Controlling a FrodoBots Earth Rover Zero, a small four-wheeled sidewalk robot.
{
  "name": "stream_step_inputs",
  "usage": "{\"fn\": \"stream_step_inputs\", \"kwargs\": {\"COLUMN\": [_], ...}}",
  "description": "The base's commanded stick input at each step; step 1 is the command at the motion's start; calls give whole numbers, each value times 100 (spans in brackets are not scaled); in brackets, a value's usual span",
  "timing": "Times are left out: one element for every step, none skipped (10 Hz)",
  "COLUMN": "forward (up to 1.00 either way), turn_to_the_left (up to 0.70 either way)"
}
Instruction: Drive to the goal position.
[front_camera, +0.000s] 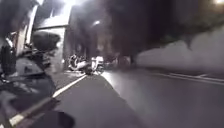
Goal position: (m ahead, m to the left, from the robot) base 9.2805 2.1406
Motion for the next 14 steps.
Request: {"fn": "stream_step_inputs", "kwargs": {"forward": [45, 45, 45, 45, 45, 45, 45, 45, 45, 45, 45, 45, 45, 45], "turn_to_the_left": [0, 0, 0, 0, 0, 0, 0, 0, 0, 0, 0, 0, 0, 0]}}
